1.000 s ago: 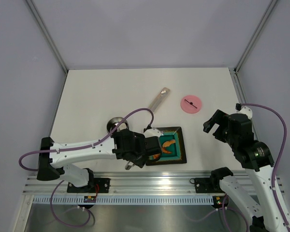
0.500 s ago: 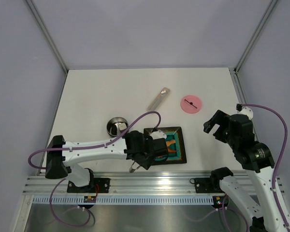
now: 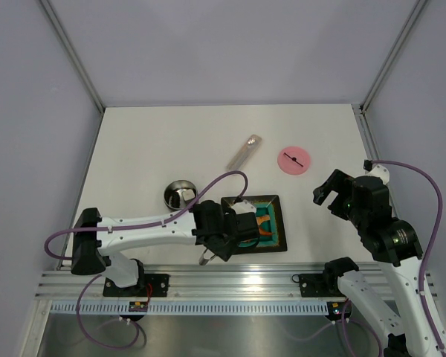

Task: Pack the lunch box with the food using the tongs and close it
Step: Pick up the fake food from the plate.

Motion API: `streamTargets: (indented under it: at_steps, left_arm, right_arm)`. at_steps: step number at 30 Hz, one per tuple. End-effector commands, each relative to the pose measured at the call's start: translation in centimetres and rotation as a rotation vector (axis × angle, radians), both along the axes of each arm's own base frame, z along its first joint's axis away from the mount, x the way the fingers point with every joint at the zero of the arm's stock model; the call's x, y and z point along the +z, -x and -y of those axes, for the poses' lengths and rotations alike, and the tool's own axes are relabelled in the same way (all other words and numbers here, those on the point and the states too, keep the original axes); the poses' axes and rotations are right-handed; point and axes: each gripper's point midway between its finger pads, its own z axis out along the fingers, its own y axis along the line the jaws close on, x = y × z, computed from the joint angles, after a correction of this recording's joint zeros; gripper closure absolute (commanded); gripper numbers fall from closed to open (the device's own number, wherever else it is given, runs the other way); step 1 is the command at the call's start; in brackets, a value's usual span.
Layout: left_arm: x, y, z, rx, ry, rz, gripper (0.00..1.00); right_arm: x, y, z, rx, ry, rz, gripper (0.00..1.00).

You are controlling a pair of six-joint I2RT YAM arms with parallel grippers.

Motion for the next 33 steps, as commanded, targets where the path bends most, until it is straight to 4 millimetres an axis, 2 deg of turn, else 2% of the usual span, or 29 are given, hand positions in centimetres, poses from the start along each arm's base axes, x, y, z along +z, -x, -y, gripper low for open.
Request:
streamTargets:
  at_steps: [1,8,17,28,33]
  left_arm:
    - [2.3,0.2,0.6,0.003,0.067,0.005,0.46]
    - [2.6,0.6,1.2,-0.019,0.082,-0.013,0.50]
    - [2.3,0.6,1.6,-0.025,0.071,-0.014,0.46]
    - [2.7,0.2,1.4,-0.026,0.061,0.008,0.63]
    - [3.4,-0.1,1.5,-0.028,0.069,0.028,0.74]
  right_arm:
    - [0.4,-0.3,-0.3,0.005,-0.017,0.020,0.00]
    - [0.4,-0.5,-0.5,0.011,-0.024,0.019,0.01]
    - [0.4,-0.6,-0.6,0.014,-0.025,0.020,0.01]
    - [0.2,-0.4,-0.5,0.012,-0.024,0.017,0.01]
    - [0.3,-0.4,-0.5,0.009,-0.024,0.021,0.01]
